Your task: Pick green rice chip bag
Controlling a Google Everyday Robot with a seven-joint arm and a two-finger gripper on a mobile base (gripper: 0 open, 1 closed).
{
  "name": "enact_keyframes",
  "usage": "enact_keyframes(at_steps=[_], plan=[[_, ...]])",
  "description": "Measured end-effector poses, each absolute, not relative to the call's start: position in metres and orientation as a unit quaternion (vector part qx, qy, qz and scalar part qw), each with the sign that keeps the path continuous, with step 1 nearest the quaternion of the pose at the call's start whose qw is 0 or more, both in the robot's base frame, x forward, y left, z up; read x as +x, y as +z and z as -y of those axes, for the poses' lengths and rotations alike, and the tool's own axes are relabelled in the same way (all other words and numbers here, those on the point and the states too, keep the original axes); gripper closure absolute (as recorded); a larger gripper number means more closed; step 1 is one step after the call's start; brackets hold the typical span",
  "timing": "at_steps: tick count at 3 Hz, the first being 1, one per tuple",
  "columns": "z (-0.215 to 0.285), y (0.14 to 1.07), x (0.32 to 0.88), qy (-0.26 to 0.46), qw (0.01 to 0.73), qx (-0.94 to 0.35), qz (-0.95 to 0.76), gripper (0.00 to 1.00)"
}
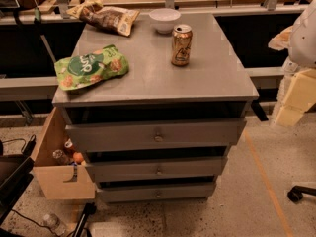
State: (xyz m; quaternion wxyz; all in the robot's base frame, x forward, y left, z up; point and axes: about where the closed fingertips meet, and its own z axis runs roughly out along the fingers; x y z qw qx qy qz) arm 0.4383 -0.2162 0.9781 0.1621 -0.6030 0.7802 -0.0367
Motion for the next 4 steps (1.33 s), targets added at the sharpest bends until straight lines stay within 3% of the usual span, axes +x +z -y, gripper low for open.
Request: enact_keyframes(at_steps=[2, 4], plan=[[0.192, 0.985, 0.449, -0.049, 0.196, -0.620, -0.759, 0.00], [0.049, 1.029, 0.524, -0.063, 0.361, -0.729, -0.578, 0.00]])
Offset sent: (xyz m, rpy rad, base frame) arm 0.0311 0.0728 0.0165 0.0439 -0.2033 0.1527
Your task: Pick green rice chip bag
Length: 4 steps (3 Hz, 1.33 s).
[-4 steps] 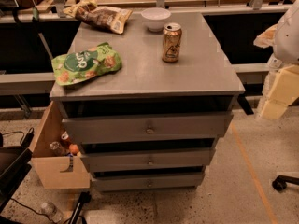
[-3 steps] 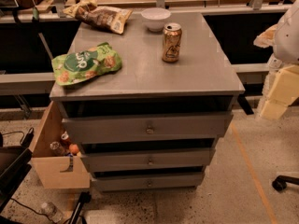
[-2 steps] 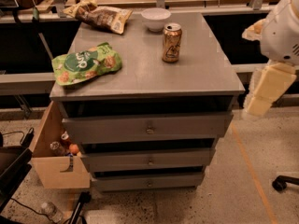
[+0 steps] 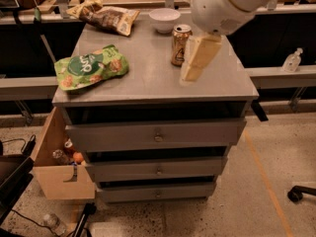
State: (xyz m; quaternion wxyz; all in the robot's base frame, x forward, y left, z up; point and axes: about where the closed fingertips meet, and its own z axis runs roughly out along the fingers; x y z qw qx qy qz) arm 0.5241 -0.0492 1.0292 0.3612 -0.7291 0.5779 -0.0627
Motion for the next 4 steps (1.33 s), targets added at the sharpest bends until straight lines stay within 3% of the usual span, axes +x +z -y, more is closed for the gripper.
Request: enact_keyframes(at_steps=[1, 2, 4], plan=[[-0.024, 1.056, 0.563, -0.025, 0.445, -0.735, -0.511, 0.00], [-0.024, 1.056, 0.563, -0.025, 0.445, -0.735, -0.511, 0.00], [-0.071, 0.986, 0.625, 0.098, 0.446, -0.734, -0.503, 0.00]])
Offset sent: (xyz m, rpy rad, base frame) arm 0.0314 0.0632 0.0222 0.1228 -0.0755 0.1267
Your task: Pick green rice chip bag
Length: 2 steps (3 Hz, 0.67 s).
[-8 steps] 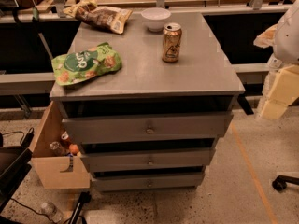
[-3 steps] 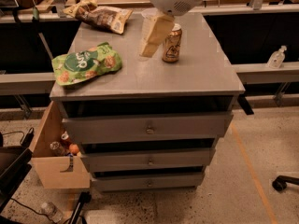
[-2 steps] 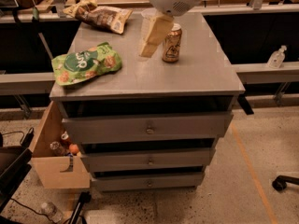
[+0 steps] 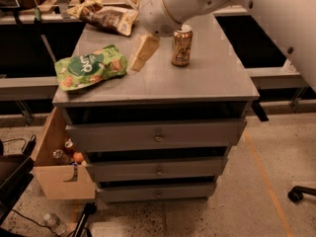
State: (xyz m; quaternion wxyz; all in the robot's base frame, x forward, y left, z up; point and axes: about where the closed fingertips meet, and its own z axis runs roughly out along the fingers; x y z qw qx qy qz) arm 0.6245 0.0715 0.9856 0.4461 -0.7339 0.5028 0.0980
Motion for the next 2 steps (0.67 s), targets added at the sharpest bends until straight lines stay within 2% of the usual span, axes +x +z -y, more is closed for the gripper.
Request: enact_keyframes(at_steps=[2], plan=[[-0.127, 0.899, 0.670, 0.234, 0.410, -0.736, -0.486, 0.00]])
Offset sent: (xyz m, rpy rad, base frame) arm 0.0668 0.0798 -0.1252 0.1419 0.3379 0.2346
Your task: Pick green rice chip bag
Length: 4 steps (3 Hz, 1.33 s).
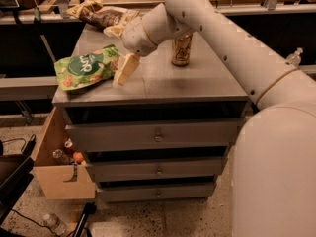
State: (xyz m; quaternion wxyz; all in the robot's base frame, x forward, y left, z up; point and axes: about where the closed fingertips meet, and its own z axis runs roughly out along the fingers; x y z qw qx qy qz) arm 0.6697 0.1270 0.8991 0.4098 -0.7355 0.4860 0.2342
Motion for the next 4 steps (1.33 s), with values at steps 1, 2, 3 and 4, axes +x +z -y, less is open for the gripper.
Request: enact_keyframes(at_steps=[1, 2, 3, 4], plan=[[-0.158, 0.879, 0.688, 0.271, 0.411, -0.730, -0.474, 0.00], [-0.180, 0.870, 0.700, 0.282, 0.413, -0.728, -0.469, 0.00], [-0.195, 0.846, 0.707, 0.269, 0.392, -0.737, -0.481, 0.18], [-0.196, 0.838, 0.708, 0.264, 0.384, -0.738, -0.488, 0.40]])
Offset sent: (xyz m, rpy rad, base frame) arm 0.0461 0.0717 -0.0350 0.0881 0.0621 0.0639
